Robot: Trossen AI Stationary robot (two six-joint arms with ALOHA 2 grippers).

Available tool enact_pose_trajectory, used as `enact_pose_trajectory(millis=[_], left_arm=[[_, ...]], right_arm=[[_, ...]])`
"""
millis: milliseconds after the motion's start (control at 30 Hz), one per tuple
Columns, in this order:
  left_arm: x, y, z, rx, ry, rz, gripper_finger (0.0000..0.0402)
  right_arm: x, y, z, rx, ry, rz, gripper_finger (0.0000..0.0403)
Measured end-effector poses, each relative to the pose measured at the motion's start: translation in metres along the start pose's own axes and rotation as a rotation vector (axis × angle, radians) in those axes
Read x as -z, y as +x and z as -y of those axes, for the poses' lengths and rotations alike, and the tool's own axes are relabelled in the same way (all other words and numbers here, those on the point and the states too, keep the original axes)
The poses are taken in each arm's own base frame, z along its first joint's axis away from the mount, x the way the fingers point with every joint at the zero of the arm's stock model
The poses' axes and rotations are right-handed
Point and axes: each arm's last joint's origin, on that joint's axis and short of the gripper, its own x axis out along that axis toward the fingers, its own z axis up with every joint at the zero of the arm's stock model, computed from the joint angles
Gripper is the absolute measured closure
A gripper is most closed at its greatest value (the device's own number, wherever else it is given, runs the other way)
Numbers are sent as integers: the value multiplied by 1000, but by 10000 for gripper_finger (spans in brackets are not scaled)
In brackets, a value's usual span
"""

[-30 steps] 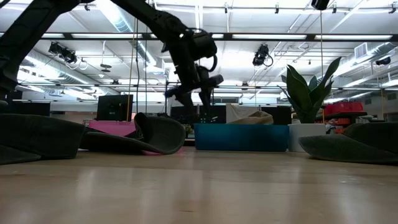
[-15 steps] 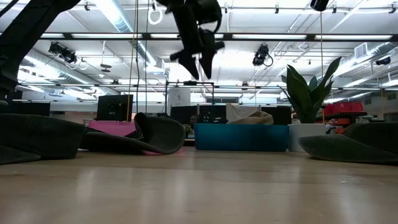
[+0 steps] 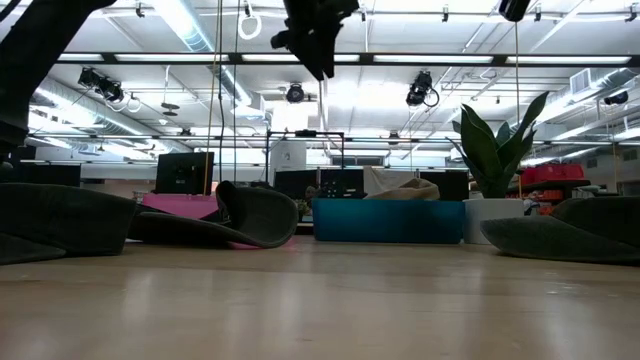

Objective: Pick & Place hat
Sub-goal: Put the top right black cap into the red bin

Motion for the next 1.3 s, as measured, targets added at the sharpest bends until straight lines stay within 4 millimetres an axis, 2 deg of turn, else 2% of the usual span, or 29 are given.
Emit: enact_pose_trajectory(millis=[100,267,300,467,667,933,1167,1300], left_arm=[[7,-4,6,-3,37,-40,303],[20,-9,13,7,77,-144,387],[22,-9,14,17,64,-161,392],[30,-13,20,102,13,-252,394],[35,-18,34,150,-51,-279,391],[56,-37,72,266,-121,-358,395],[73,-53,98,269,-360,-438,364],[82,-60,109,248,-410,-433,329]], right_arm=[[0,0,0,0,-25,0,172],[0,0,0,0,-38,0,172],[0,0,0,0,-43,0,172],[0,2,2,18,-68,2,172],[1,5,4,34,-99,1,172],[6,8,7,16,-118,-81,172],[15,9,14,48,-116,-194,172],[16,9,14,30,-112,-215,172]])
